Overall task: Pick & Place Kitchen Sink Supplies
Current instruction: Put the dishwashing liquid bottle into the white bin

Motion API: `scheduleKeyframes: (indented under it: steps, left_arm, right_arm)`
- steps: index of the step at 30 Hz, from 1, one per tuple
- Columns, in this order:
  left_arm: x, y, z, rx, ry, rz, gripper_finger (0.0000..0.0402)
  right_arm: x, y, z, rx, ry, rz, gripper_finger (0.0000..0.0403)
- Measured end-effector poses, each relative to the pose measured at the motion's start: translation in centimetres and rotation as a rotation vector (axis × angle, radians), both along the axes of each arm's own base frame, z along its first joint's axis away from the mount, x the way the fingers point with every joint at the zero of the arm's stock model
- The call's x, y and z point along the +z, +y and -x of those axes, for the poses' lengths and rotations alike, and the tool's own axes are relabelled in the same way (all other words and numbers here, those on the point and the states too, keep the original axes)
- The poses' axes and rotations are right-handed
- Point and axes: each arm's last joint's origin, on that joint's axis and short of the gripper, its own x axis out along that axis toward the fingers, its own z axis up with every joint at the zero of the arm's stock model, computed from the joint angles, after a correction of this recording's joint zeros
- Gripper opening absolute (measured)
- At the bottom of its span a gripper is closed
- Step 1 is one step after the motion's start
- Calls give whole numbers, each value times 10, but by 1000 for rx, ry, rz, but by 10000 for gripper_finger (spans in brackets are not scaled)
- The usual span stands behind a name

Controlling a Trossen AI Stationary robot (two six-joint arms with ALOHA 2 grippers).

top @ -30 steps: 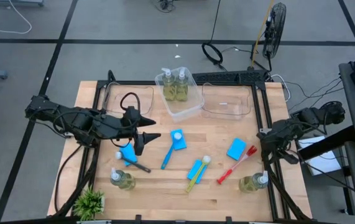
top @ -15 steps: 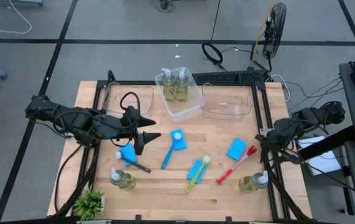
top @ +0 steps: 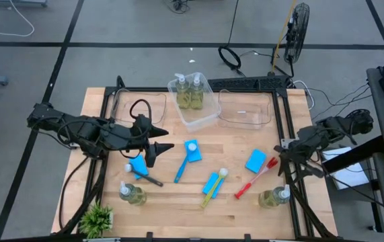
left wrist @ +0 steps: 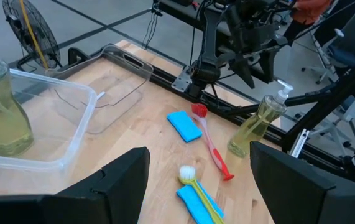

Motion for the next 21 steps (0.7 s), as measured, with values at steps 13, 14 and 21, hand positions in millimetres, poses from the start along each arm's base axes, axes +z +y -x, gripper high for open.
scheduleKeyframes:
  steps: [13,14,21]
  left_arm:
    - [0,0,0,0,1,-2,274]
    - [0,0,0,0,1,-2,274]
    - [0,0,0,0,1,-2,274]
  right_arm:
    - [-4,6,-11,57,-30,-73,247]
    - [-4,6,-11,59,-41,-69,247]
    - [-17,10,-19,81,-55,-107,247]
